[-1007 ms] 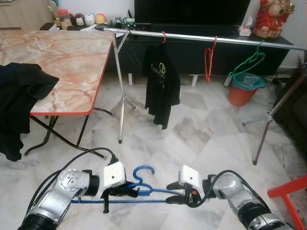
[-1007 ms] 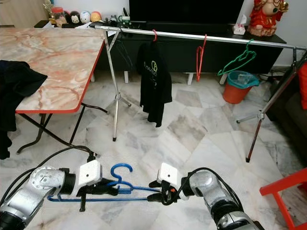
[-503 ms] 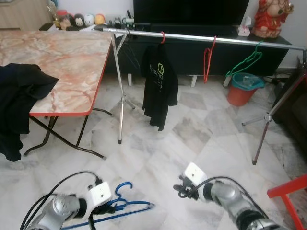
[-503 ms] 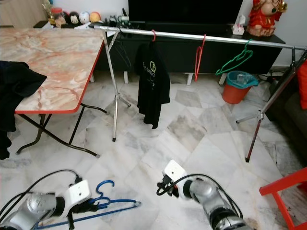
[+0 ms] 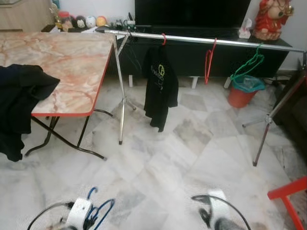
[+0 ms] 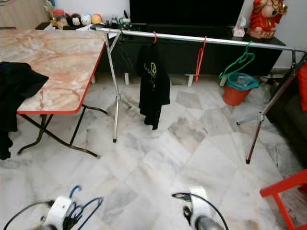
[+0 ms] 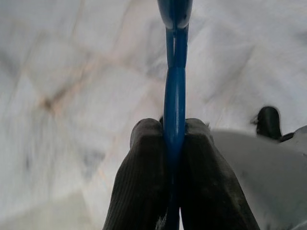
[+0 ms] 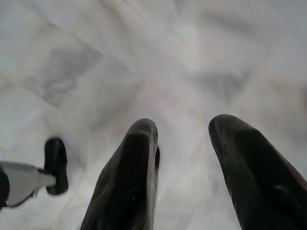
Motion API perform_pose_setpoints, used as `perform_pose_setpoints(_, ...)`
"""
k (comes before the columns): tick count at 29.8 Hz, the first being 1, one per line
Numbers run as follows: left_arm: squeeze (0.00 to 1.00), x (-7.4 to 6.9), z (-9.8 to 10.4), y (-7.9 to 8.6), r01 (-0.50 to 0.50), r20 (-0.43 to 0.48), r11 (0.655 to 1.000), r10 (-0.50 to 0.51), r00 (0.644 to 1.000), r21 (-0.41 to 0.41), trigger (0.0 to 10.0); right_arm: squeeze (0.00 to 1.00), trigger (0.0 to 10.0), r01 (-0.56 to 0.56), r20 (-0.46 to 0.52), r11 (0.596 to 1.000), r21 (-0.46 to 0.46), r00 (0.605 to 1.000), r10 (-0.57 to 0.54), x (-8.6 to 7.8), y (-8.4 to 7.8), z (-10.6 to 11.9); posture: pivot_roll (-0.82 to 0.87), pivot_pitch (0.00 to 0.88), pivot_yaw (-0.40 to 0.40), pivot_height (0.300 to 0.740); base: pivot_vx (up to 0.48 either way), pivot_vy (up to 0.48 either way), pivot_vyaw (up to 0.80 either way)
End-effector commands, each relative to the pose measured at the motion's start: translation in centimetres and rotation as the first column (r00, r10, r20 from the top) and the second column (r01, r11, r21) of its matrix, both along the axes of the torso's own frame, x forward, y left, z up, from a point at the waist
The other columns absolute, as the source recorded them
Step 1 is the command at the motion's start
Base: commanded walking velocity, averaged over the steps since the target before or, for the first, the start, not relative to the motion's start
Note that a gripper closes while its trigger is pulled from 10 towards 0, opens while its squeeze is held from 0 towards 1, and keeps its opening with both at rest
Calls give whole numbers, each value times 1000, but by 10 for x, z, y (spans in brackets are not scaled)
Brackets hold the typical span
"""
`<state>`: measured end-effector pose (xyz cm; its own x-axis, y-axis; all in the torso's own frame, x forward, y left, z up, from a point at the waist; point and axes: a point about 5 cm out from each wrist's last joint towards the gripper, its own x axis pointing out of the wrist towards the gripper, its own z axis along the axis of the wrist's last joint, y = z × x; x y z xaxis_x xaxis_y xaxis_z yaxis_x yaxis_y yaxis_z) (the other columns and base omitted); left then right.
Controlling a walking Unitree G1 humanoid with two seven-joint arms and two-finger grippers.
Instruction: Hang hanger
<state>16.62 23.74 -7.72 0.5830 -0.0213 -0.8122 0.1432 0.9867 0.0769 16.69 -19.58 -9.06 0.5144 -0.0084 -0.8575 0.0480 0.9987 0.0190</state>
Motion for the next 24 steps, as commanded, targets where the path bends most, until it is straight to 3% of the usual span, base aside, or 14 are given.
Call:
perform_pose_setpoints(1, 0, -6, -5, -4, -70, -15, 998, 70, 997, -2, 10000, 0, 10000, 41, -5, 999, 21, 999, -41, -2, 4, -1, 59, 0, -50, 740, 0, 0, 0)
perform_pose_setpoints(9, 0, -11, -10, -10, -125, -40, 992, 125, 991, -12, 10000, 0, 10000, 91, 31, 995, 42, 995, -93, 4, 11, 0, 29, 0, -25, 740, 0, 0, 0)
perform_pose_setpoints(13, 0, -3, -7, -12, -117, -21, 993, 117, 993, -7, 10000, 0, 10000, 135, 52, 990, 50, 989, -138, 10, 12, 3, 26, 0, -20, 740, 322, 0, 0)
perform_pose_setpoints(18, 0, 1, -5, -10, -118, -18, 993, 118, 993, -1, 10000, 0, 10000, 117, 30, 993, 7, 993, -118, 5, 12, 0, 30, 0, -14, 740, 374, 0, 0)
perform_pose_setpoints(24, 0, -3, -7, -11, -111, -32, 994, 111, 993, 4, 10000, 0, 10000, 138, 0, 990, 9, 990, -138, -5, 10, -4, 30, 0, -14, 740, 395, 0, -723)
